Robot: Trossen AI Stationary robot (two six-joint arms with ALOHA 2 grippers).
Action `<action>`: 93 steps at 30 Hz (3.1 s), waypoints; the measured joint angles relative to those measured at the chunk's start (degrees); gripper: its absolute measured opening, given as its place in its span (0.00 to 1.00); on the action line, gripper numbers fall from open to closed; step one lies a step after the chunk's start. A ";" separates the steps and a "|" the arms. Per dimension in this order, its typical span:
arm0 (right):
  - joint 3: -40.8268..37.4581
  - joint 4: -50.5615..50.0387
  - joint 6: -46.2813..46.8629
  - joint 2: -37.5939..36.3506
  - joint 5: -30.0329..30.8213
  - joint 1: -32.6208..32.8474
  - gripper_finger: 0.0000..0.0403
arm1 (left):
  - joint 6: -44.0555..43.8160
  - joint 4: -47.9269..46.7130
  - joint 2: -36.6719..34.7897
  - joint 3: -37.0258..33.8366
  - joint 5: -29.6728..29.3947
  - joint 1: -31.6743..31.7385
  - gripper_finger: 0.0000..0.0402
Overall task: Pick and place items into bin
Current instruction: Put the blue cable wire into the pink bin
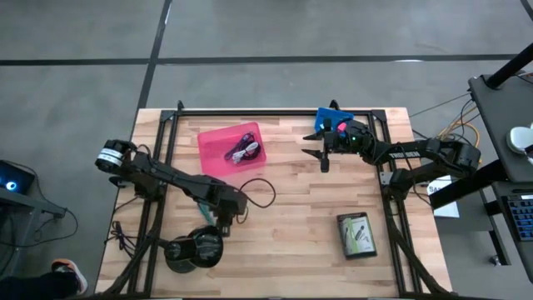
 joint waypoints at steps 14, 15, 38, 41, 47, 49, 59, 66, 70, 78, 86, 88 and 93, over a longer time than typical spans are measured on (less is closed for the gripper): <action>0.00 0.00 -0.02 0.00 -0.02 -0.02 0.49 | 4.33 -5.87 -0.09 2.75 9.74 -0.93 0.48; 0.00 0.00 -0.02 0.00 -0.02 0.00 0.49 | 4.41 -6.97 -0.09 2.59 9.77 -1.06 0.48; 0.00 0.02 -0.02 0.02 -0.04 -0.02 0.49 | 10.53 -16.78 2.93 -0.24 5.55 -1.26 0.48; 0.00 0.01 -0.02 0.01 -0.04 0.00 0.49 | 10.60 -14.89 3.56 -1.20 4.28 -1.27 0.48; 0.02 0.02 -0.10 0.00 -0.04 -0.02 0.49 | 11.87 -12.48 5.12 -2.56 4.32 -1.26 0.48; 0.00 0.02 -0.20 0.00 -0.06 -0.02 0.49 | 13.13 -12.42 5.14 -2.75 4.27 -1.26 0.48; 0.02 0.00 -0.14 0.02 -0.06 -0.01 0.49 | 13.18 -11.85 5.16 -3.21 2.52 -1.23 0.20; 0.00 0.00 -0.04 0.02 -0.06 0.00 0.49 | 13.27 -12.18 4.93 -2.63 -0.12 -1.14 0.04; 0.00 0.00 -0.04 0.02 -0.07 -0.02 0.49 | 13.69 -12.02 4.61 -0.96 -1.56 -0.79 0.04; 0.02 -0.12 -0.04 0.02 -0.05 0.00 0.49 | 24.54 1.59 2.92 5.96 -8.58 -0.10 0.03; 0.02 -1.07 -0.22 0.02 -0.07 0.00 0.49 | 33.00 7.74 -0.35 10.62 -30.57 3.33 0.03; 0.02 -1.11 -0.22 0.02 -0.07 -0.02 0.49 | 32.82 7.51 -0.82 10.60 -36.32 4.98 0.03; 0.02 -1.31 -0.20 0.02 -0.07 -0.02 0.49 | 27.61 7.52 -0.92 9.82 -53.32 8.72 0.03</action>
